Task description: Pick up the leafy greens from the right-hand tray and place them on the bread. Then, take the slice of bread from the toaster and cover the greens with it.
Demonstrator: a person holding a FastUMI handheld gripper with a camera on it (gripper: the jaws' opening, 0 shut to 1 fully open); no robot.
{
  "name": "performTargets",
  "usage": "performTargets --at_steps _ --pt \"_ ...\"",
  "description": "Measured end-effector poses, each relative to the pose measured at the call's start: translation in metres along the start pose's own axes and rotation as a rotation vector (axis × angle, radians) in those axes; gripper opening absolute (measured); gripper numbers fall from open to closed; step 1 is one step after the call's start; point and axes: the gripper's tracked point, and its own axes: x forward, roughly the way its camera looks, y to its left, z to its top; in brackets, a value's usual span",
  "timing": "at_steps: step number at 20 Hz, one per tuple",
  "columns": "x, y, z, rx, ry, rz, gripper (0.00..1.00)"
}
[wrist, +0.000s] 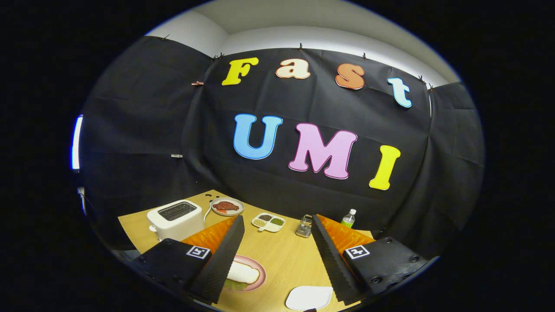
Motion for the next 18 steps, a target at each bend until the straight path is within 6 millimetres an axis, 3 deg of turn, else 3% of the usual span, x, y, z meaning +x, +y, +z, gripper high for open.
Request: performTargets --at_steps 7,11,18 --pt "-0.032 0.002 0.001 -0.012 0.019 -0.040 0.98" --pt "-0.035 0.007 -0.010 -0.001 0.034 -0.047 0.98" --pt "-0.030 -0.001 -0.010 0.009 0.033 -0.060 0.98"
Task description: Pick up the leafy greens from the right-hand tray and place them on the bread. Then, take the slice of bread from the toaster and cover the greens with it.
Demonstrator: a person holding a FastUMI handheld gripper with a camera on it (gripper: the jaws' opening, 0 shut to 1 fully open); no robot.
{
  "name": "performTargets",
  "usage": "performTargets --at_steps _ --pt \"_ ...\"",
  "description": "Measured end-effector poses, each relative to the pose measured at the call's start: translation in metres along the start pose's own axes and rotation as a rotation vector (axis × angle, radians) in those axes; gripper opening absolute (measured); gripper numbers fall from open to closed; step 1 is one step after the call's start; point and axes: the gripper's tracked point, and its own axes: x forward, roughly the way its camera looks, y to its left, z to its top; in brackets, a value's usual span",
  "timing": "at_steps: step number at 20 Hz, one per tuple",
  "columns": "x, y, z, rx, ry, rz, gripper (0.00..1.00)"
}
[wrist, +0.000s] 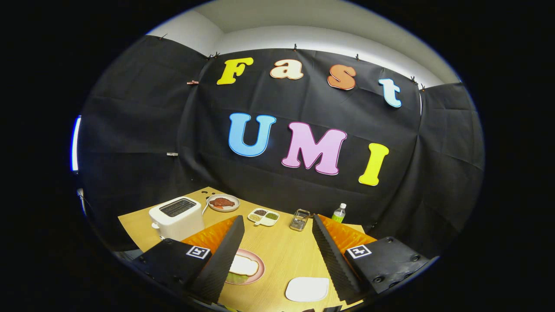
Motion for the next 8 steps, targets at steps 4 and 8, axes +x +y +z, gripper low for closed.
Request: performTargets --at_steps 4,8 --pt "0.0046 -0.0028 -0.0027 0.005 0.007 0.001 0.98" --pt "0.0063 -0.0023 -0.0030 0.005 0.006 0.009 0.98"
